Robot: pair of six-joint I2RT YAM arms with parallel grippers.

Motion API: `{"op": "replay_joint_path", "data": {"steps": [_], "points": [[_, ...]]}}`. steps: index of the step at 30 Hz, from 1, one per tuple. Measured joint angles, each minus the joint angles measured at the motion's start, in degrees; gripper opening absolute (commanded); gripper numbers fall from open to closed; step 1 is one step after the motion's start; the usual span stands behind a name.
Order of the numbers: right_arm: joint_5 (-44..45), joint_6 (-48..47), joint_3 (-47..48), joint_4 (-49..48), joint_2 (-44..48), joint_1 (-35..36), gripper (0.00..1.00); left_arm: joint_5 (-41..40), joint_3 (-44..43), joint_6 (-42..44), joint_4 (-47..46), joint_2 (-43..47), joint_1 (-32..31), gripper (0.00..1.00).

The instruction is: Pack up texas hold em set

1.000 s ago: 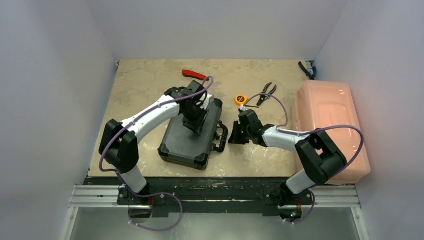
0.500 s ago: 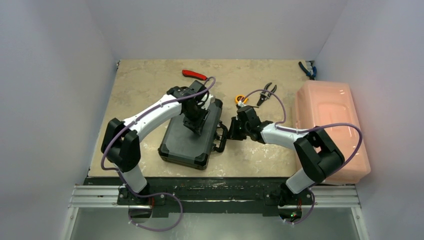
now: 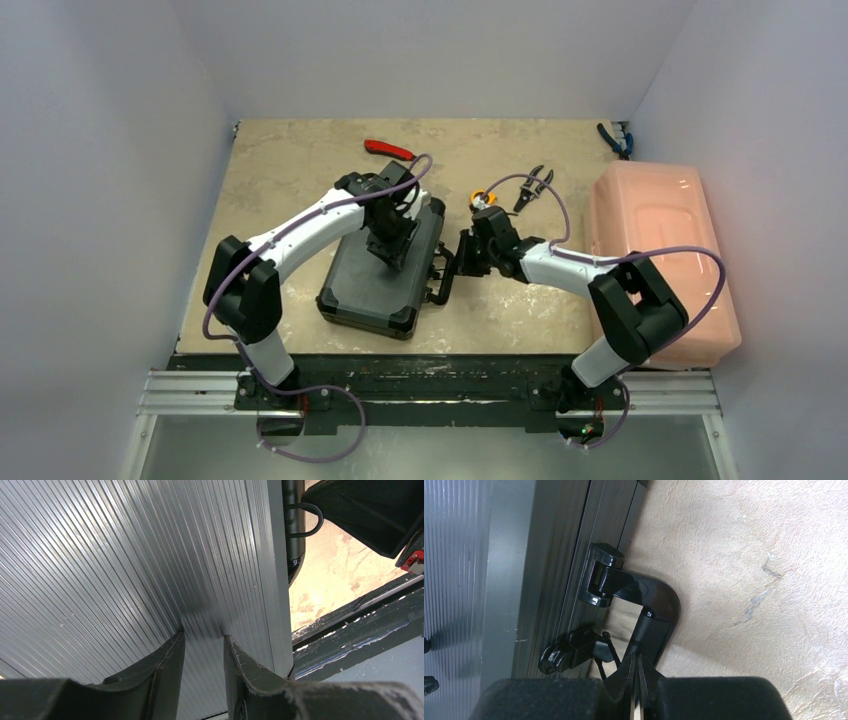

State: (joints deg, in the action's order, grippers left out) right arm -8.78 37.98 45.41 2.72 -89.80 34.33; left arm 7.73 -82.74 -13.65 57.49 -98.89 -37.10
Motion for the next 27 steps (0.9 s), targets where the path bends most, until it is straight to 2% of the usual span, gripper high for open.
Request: {"op": "replay_joint_path", "data": {"steps": [27], "points": [[-7.3,0.7,3.3,-0.6,-1.0,0.7,0.06,-0.4,-0.3,0.9,0.4,-0.2,-0.2,0.33]]}}
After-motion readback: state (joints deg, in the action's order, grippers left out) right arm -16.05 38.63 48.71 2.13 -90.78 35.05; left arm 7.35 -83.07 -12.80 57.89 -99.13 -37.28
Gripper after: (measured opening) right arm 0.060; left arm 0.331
